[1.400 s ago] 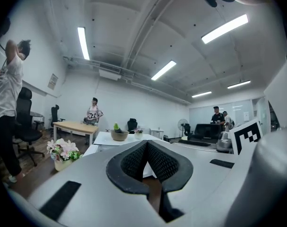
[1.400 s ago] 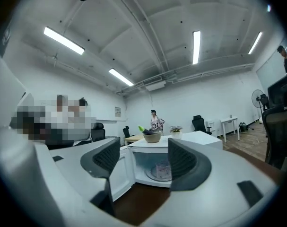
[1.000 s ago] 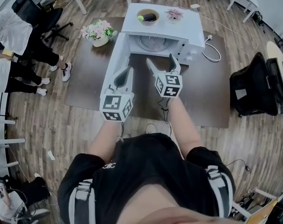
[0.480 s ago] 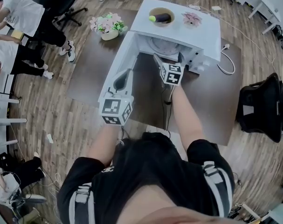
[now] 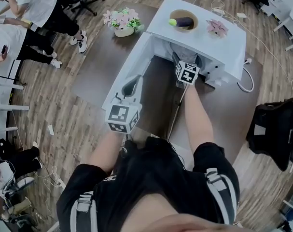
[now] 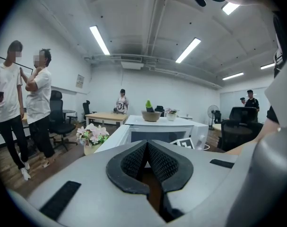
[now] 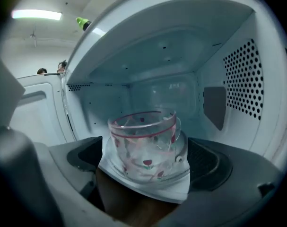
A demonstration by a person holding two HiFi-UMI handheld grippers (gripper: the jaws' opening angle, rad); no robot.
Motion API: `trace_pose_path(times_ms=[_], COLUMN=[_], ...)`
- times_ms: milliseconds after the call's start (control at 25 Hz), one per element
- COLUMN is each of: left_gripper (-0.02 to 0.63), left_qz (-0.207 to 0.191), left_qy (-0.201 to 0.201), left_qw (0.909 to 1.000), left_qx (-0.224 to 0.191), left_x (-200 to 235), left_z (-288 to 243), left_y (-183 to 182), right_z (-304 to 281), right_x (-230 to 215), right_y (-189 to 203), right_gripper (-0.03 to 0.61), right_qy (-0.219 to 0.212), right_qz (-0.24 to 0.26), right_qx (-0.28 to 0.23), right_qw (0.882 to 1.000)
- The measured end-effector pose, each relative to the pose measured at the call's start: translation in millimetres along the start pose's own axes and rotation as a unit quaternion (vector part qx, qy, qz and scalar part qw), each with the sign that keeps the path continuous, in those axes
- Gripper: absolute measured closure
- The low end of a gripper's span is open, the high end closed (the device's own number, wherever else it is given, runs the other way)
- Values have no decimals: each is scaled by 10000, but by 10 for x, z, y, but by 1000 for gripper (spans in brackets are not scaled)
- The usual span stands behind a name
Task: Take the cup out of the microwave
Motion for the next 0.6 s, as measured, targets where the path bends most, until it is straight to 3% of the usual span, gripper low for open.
trace_pose_path(times_ms=[280,440,600], left_gripper=[612,612,612], left_qz=[-46,-84,-83], left_qy=[-13,13,-2], left_qw=[10000,9999,9999], left_qx=[41,57,61], left_x=[-34,-58,-62], left_z=[-80,-64,-7], left_y=[34,41,34], right_z=[-234,-276,-191], right_x=[-38,-14,0], right_y=[-29,-26,-35], right_gripper=[43,106,112], right_qy=[131,254,264], right_qz=[124,280,220], right_qx=[4,-34,-49], right_qw=[9998,9993,9994])
Point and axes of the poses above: the fingertips, and each gripper's own axes: z backward along the fingers, x to its left, y out of its underside, the point moved 10 cm from there along z, backward along the fingers, and after that the axes turned 7 degrees about -z, right-handed, at the moved point
